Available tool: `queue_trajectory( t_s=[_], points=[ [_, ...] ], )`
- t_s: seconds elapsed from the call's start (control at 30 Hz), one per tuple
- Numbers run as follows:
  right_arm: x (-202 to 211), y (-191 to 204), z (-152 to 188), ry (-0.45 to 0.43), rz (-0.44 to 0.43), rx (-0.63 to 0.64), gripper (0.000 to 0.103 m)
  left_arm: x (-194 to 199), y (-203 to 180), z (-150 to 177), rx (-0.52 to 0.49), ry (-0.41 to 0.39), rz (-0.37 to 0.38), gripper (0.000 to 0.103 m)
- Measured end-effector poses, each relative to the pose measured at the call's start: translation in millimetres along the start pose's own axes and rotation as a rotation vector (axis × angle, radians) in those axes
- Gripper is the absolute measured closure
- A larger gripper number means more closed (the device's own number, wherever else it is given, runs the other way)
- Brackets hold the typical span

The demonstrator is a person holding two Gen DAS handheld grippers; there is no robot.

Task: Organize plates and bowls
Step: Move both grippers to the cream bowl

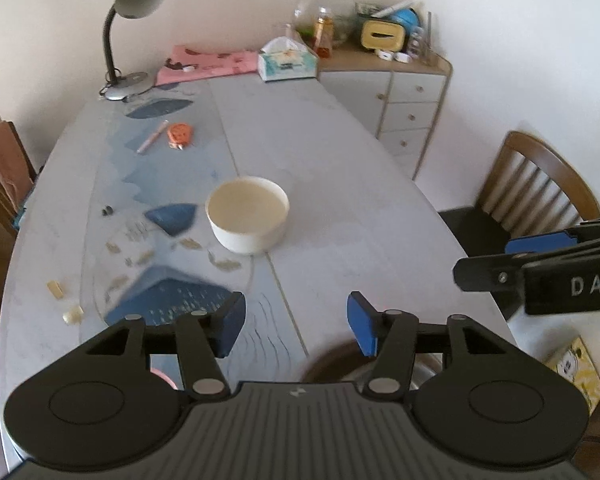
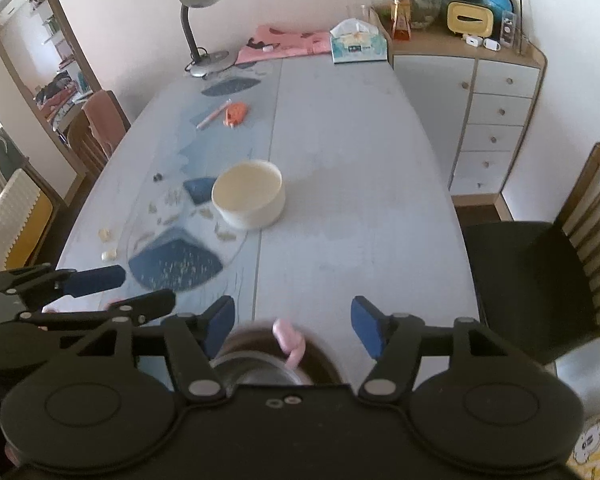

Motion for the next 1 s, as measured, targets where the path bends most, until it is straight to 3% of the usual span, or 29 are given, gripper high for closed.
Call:
queue_trajectory(
  t_s=[0.13,0.3,0.4,0.7,1.0],
  points=[
    [-11.5,-5.1,-30.6,-0.013,-0.018,0.004,0.028,-10.1,15.3,-25.9,0.031,-0.022,-0.033,0.03],
    [-31.9,-2.6,-69.0,-0.025,-0.039,0.043,0.018,-31.0,31.3,-57.3,0.058,-0.031,-0.072,0.027],
    [-50.0,-1.5,-90.7,-0.032,-0.043,0.061,0.007,-49.5,44.1,-72.4,0.085,-0.028,-0.111,0.026],
    [-130.7,-5.9,-135.2,0.056,-0.062,0.081,0.007,-116.6,83.4,-98.8,0.181,0.037,-0.167,0.026],
    [-204.6,-2.7,-142.7,0.172,-0.071,0.089,0.011,-188.6,111.2,-103.3,0.265,0.137,-0.175,0.026]
  ],
)
Point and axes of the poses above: each gripper's, at about its wrist camera, not at the fingertips, and x roughly against the way its jaws point, y to its left, z to its underside, the point moved 7 cm from there along -x, roughly the way its jaws point, and after that the axes turned 2 degrees about y, right-handed, at the moved point
